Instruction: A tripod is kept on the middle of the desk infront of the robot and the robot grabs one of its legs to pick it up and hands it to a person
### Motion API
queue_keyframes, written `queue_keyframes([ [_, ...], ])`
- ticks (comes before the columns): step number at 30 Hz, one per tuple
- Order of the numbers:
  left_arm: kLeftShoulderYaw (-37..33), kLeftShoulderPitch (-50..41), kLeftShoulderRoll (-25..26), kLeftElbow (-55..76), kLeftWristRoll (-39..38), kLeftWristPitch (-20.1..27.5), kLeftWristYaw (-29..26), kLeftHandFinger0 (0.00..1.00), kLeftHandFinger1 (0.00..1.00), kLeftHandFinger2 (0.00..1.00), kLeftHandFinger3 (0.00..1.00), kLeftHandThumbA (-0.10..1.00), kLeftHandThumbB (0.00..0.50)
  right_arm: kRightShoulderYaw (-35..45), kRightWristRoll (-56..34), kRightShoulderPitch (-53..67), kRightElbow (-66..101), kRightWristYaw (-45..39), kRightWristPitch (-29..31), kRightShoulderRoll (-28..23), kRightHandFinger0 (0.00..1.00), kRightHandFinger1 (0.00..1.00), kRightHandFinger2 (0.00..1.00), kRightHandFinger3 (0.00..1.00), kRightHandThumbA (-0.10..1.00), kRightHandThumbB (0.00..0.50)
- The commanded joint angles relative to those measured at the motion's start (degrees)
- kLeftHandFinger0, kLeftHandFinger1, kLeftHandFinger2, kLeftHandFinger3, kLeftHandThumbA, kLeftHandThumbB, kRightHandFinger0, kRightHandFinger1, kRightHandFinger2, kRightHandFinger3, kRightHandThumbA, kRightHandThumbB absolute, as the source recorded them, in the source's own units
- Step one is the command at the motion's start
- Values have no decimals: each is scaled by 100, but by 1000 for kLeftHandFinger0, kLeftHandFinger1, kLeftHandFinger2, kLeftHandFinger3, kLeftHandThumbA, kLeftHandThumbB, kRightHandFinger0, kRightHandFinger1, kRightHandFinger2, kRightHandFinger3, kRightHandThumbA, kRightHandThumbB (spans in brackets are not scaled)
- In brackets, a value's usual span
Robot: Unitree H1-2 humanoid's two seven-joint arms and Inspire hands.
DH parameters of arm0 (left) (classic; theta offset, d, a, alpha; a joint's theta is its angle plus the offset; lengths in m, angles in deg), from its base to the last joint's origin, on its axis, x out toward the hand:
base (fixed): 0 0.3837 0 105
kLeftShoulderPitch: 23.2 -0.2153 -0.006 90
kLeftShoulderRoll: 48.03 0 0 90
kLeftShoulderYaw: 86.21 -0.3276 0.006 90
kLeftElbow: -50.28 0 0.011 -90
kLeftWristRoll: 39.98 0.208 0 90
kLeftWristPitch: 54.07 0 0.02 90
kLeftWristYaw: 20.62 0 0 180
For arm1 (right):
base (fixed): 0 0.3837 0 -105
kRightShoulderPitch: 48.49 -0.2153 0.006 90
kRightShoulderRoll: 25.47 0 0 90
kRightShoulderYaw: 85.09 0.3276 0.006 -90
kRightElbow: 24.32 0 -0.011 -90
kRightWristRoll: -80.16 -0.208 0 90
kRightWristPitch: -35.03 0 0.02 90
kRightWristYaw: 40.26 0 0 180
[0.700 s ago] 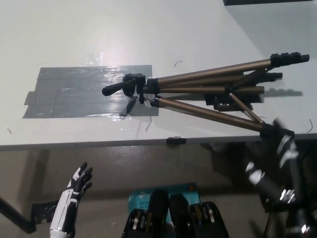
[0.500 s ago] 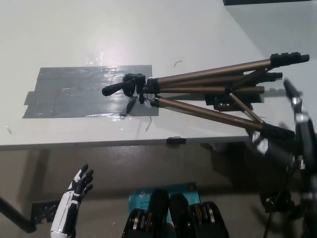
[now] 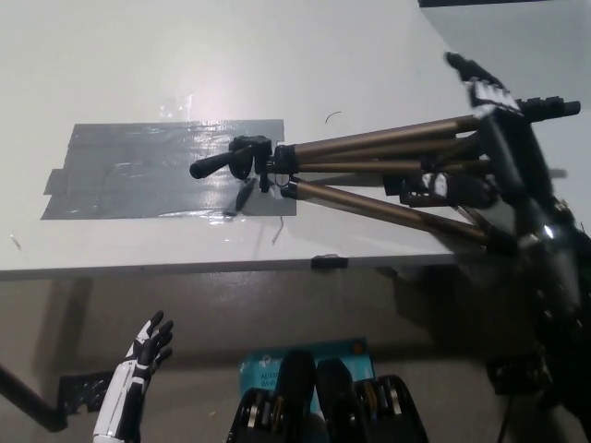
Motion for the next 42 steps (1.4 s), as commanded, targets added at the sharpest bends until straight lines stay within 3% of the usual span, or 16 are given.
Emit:
queue_keyframes([
  [1,6,-1,73,191,-62,183,69,1000,1000,1000,1000,1000,68,-674,1627,-1049,-628,-448,-1032,-225,1000,1000,1000,1000,1000,500],
  [10,-9,38,84,235,-17,82,74,1000,1000,1000,1000,1000,99,-1334,1935,-1515,-1522,-395,-1339,-86,1000,1000,1000,1000,1000,500],
  [16,-24,72,105,217,-30,95,108,1000,1000,1000,1000,1000,73,-1535,2027,-1669,-2119,34,-1331,-43,1000,1000,1000,1000,1000,499],
  [21,-25,71,128,185,-65,115,165,1000,1000,1000,1000,1000,81,-1680,2243,-1831,-2867,1234,-1024,11,1000,1000,1000,1000,999,449],
  [24,-22,56,127,224,-85,52,184,1000,1000,1000,1000,1000,109,-1641,2124,-1957,-3463,2086,-591,36,1000,1000,1000,1000,837,414],
  [29,-24,66,143,268,-73,3,194,1000,1000,1000,1000,1000,90,-1648,2072,-2104,-3893,2699,-314,22,1000,1000,1000,1000,771,314],
  [30,-25,73,145,281,-51,-17,185,1000,1000,1000,1000,1000,90,-1691,2110,-2150,-3948,2907,-168,-21,1000,839,808,826,655,273],
  [31,-27,72,146,286,-41,-24,182,1000,1000,1000,1000,1000,89,-1707,2117,-2161,-3964,2967,-123,-33,896,726,707,703,601,258],
  [32,-27,68,141,298,-34,-39,176,1000,1000,1000,1000,1000,93,-1679,2043,-2176,-4036,3062,7,-28,643,548,560,546,420,233],
  [33,-29,75,145,318,-19,-77,175,1000,1000,1000,1000,1000,106,-1667,1982,-2208,-4212,3371,232,-16,109,232,376,376,-56,212],
  [34,-36,81,157,301,11,-43,172,1000,1000,1000,1000,1000,100,-1702,2025,-2221,-4277,3462,214,-13,22,157,394,389,-91,216],
  [35,-38,95,165,253,27,25,167,1000,1000,1000,1000,1000,104,-1722,2041,-2232,-4316,3513,210,-13,1,153,513,444,-100,238],
  [38,-36,131,177,173,20,129,173,1000,1000,1000,1000,1000,94,-1820,2119,-2290,-4478,3750,301,-42,0,257,711,582,-100,241],
  [40,-41,156,196,176,31,162,185,1000,1000,1000,1000,1000,96,-1805,2035,-2325,-4605,3898,559,-62,0,350,821,795,-100,251],
  [42,-48,175,192,169,18,175,198,1000,1000,1000,1000,1000,93,-1813,2030,-2352,-4698,4028,654,-82,0,367,842,888,-100,228],
])
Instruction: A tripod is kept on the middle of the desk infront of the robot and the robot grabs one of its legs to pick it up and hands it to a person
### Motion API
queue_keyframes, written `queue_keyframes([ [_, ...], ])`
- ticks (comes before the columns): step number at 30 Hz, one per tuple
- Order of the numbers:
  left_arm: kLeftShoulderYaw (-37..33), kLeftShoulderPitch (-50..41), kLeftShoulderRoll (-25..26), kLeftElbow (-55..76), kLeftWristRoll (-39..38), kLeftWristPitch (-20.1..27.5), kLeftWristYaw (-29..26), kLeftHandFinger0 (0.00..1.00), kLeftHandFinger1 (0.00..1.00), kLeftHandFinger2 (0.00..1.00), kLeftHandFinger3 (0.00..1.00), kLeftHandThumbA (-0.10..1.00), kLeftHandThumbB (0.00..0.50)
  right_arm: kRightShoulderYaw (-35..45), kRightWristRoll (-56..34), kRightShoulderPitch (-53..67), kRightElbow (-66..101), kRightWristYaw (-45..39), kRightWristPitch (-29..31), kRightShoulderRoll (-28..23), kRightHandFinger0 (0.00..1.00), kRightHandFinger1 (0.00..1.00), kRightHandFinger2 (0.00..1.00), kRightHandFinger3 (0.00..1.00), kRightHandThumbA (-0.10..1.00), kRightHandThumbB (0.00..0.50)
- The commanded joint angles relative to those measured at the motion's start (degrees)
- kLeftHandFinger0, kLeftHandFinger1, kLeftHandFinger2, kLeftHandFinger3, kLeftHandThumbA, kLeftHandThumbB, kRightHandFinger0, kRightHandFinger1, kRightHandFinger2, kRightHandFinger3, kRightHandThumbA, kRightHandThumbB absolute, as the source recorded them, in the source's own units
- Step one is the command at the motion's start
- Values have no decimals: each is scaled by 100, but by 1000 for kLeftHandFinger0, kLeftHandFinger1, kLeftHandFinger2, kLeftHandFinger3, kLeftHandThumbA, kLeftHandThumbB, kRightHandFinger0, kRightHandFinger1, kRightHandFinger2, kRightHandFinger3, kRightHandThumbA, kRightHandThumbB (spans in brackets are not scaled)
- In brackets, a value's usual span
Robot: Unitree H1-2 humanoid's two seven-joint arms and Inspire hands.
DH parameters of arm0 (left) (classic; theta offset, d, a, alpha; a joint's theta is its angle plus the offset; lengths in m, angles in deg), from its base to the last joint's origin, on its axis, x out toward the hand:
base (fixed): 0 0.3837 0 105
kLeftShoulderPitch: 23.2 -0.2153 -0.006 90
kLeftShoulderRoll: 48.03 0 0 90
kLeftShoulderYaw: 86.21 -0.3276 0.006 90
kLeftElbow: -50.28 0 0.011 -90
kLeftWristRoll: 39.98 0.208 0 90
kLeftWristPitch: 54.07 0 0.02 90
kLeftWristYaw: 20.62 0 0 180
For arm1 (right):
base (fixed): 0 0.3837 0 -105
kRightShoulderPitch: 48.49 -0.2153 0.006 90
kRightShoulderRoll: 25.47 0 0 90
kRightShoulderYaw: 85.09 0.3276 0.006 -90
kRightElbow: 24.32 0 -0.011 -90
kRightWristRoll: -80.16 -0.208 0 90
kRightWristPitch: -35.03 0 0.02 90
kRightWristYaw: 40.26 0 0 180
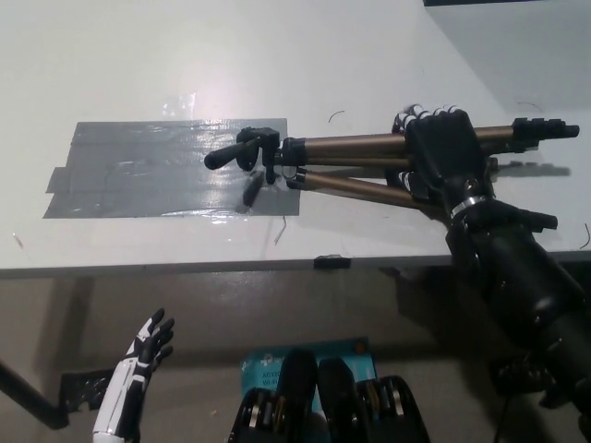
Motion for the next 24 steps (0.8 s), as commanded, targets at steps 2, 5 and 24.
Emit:
queue_keyframes([
  [2,-66,139,187,118,52,268,140,987,1000,1000,1000,1000,95,47,61,-814,-420,1913,879,-195,0,379,835,863,-100,253],
  [5,-64,161,193,133,30,201,159,956,1000,1000,1000,1000,114,94,32,-839,-342,2005,937,-202,4,438,892,841,-100,231],
  [24,-92,198,240,185,-11,57,248,913,942,906,1000,1000,85,225,77,-1331,899,1658,1356,-446,0,452,828,993,-100,177],
])
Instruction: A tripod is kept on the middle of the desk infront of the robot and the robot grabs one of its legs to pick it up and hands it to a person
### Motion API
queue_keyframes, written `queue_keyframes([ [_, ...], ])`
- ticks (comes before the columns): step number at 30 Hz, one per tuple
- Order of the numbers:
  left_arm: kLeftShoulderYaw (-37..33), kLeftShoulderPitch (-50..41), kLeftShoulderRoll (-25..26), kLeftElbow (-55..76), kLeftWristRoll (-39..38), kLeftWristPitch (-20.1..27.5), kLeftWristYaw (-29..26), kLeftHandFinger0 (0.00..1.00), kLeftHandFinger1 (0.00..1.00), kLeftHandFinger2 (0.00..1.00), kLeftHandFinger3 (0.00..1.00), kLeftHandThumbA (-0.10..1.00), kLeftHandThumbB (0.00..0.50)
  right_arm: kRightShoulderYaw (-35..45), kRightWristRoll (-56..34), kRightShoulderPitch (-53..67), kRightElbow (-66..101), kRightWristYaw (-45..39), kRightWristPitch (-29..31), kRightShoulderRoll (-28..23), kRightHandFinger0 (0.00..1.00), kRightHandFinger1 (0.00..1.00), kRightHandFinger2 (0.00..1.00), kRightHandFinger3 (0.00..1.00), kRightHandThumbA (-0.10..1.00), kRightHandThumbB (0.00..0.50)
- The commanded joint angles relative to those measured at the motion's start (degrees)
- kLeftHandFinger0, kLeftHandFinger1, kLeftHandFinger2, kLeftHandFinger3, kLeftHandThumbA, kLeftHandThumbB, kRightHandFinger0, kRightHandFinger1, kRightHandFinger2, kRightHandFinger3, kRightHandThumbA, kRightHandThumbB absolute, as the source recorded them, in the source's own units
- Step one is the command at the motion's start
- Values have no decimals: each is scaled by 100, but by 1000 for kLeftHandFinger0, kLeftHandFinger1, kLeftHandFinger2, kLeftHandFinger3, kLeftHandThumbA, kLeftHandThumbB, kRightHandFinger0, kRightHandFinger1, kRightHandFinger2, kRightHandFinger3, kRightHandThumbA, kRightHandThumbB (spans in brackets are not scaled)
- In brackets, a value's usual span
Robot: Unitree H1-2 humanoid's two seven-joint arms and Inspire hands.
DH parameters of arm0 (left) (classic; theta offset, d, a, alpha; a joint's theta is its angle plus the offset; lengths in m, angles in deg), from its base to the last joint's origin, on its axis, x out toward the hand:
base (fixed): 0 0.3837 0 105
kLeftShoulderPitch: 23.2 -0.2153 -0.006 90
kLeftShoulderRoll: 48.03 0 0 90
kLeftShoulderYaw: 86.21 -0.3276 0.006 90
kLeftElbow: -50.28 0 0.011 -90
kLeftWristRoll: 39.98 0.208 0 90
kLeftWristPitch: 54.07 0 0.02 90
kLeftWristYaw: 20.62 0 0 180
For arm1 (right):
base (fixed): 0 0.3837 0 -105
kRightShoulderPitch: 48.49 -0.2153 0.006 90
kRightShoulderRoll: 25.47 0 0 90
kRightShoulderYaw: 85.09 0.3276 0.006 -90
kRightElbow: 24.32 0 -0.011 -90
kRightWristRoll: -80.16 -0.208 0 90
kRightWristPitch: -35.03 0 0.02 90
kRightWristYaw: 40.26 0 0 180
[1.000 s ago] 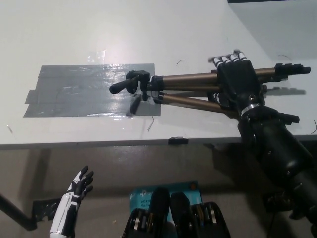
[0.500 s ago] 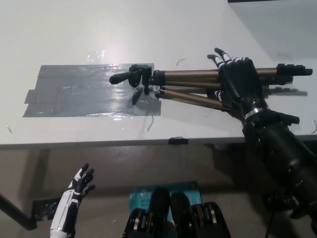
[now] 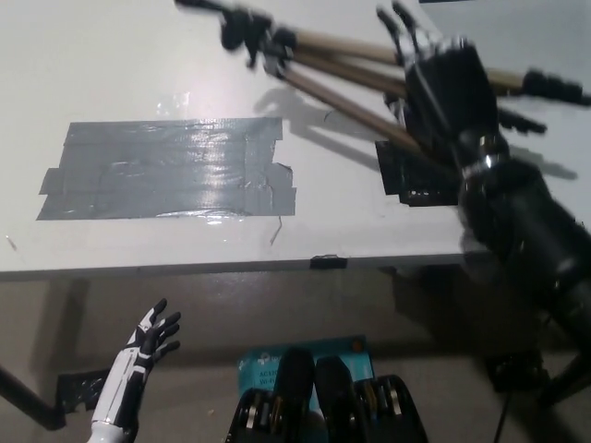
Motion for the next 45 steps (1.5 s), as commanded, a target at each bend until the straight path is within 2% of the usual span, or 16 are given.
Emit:
queue_keyframes([
  [1,-45,34,103,215,-77,16,142,924,946,912,1000,1000,95,121,-15,-789,226,526,446,-116,0,374,809,942,-100,208],
  [8,-53,73,108,349,-41,-211,167,896,912,886,1000,1000,106,-7,62,-1077,-230,425,468,-34,0,235,760,783,-100,218],
  [12,-50,78,88,389,-75,-326,181,872,890,863,1000,1000,110,-198,173,-1196,-715,562,513,63,0,211,665,254,-100,254],
  [15,-50,93,85,360,-56,-283,175,862,868,841,1000,1000,110,-320,278,-1246,-964,689,418,118,0,265,718,187,-100,251],
  [18,-65,35,75,359,-31,-209,177,838,844,819,1000,1000,107,-429,326,-1242,-1262,1034,434,220,0,298,776,251,-100,279],
  [19,-69,39,80,345,-36,-182,186,813,831,812,1000,1000,99,-458,339,-1242,-1312,995,390,252,0,285,778,370,-100,286],
  [27,-81,-6,68,344,-30,-158,190,786,795,793,1000,1000,116,-439,212,-1145,-1426,918,467,429,0,223,725,249,-100,306],
  [29,-79,12,61,350,-26,-188,188,788,784,787,1000,1000,128,-450,219,-1153,-1430,853,439,440,0,212,690,341,-100,344],
  [31,-72,33,67,310,-49,-113,197,766,765,771,1000,1000,130,-487,263,-1194,-1521,1004,451,485,0,120,578,204,-100,334],
  [34,-87,47,76,312,-16,-137,203,757,757,763,994,1000,128,-519,302,-1247,-1605,1147,426,522,0,163,742,211,-100,284],
  [37,-112,54,95,321,52,-134,203,758,761,768,993,1000,127,-494,253,-1263,-1537,1061,387,534,0,279,852,500,-100,264],
  [39,-124,72,119,329,86,-156,212,768,759,772,990,1000,130,-365,69,-1169,-1238,612,346,493,0,302,758,629,-31,262],
  [40,-132,92,128,327,113,-159,210,768,758,772,989,1000,129,-163,-332,-1015,-677,-503,215,434,298,647,1000,985,221,312],
  [41,-134,95,132,321,118,-147,209,770,758,772,988,1000,127,-87,-556,-948,-397,-1096,147,400,925,1000,1000,1000,398,364],
  [43,-131,94,133,325,78,-153,229,771,754,767,977,1000,127,79,-1488,-746,627,-3188,-254,253,1000,1000,1000,1000,558,496],
  [45,-120,134,152,355,93,-202,228,768,753,769,976,1000,129,140,-2329,-682,1538,-4603,-907,123,1000,1000,1000,1000,599,500],
])
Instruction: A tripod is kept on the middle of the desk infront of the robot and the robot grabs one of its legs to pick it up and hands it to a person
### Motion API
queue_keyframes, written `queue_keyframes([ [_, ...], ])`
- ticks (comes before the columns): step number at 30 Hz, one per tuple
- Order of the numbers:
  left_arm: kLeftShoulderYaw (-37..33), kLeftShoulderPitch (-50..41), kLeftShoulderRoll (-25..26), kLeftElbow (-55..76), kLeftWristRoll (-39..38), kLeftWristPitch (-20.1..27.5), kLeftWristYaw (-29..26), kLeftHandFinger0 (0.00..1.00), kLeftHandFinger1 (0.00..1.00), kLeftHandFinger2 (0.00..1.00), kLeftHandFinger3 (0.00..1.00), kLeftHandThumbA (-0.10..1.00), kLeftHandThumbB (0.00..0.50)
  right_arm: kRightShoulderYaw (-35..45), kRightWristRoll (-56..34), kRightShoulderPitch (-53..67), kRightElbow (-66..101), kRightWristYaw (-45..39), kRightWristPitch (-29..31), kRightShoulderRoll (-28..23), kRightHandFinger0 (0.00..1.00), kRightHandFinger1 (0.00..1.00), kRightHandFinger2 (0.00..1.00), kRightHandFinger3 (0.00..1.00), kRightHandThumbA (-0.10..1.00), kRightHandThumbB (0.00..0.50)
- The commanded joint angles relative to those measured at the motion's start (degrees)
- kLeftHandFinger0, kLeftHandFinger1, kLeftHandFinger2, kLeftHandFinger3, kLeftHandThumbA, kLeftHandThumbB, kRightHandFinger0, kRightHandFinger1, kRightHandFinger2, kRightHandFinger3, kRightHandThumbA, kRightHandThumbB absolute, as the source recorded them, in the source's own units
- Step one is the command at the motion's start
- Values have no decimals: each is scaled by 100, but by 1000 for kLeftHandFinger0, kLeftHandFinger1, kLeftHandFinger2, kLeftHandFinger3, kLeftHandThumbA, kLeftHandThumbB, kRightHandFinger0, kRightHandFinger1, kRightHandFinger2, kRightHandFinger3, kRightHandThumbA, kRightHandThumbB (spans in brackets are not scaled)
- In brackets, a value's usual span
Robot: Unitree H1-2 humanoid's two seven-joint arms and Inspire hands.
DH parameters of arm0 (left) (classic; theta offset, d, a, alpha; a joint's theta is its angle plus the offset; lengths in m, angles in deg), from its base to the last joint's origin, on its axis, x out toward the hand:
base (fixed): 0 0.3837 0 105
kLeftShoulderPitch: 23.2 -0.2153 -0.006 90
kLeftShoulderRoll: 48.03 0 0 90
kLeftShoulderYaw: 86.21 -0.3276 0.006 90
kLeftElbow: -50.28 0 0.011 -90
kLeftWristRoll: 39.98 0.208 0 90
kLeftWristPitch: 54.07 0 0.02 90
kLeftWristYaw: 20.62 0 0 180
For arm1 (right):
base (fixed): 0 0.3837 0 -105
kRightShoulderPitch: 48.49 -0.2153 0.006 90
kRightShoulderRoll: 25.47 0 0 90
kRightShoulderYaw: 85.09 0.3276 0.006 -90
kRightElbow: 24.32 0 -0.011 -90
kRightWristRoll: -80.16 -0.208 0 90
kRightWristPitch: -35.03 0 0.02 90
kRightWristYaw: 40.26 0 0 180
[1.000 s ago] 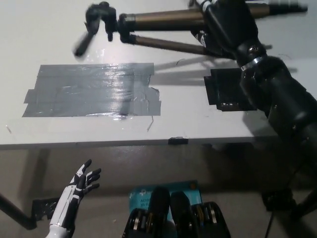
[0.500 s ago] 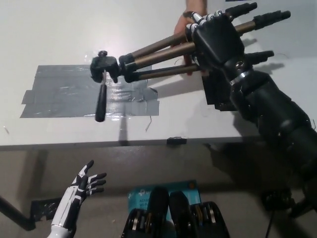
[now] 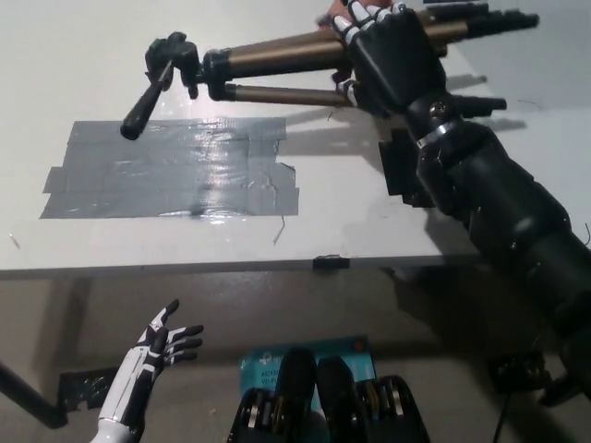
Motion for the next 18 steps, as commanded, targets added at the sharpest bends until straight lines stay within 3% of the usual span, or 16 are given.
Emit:
queue_keyframes([
  [1,-41,121,152,203,54,25,90,781,774,789,991,1000,140,461,-2912,-64,2946,-5109,-1516,-491,1000,1000,1000,1000,599,500],
  [4,-48,99,174,221,13,-8,137,805,784,805,1000,1000,144,471,-4123,55,4144,-6037,-2191,-864,1000,1000,1000,1000,614,500],
  [6,-51,128,186,172,-1,20,155,806,785,806,1000,1000,144,469,-4361,70,4448,-6230,-2356,-1001,1000,1000,1000,1000,636,500],
  [8,-47,126,198,122,-11,76,162,808,786,800,1000,1000,147,554,-5264,132,5208,-6540,-2666,-1375,1000,1000,1000,1000,756,500],
  [11,-52,91,188,99,-5,106,155,811,778,793,1000,1000,151,648,-5712,183,5613,-6586,-2708,-1582,1000,1000,1000,1000,763,500],
  [13,-78,52,150,122,18,82,140,794,777,799,1000,1000,144,897,-5993,316,6197,-6364,-2947,-1774,1000,1000,1000,1000,705,500],
  [17,-66,143,133,54,55,162,92,766,752,778,1000,1000,138,1233,-5545,631,7188,-5646,-2966,-2047,1000,1000,1000,1000,875,500],
  [18,-48,166,122,68,58,103,70,767,751,778,1000,1000,151,1338,-5361,852,7576,-5342,-2844,-2158,1000,1000,1000,1000,1000,500],
])
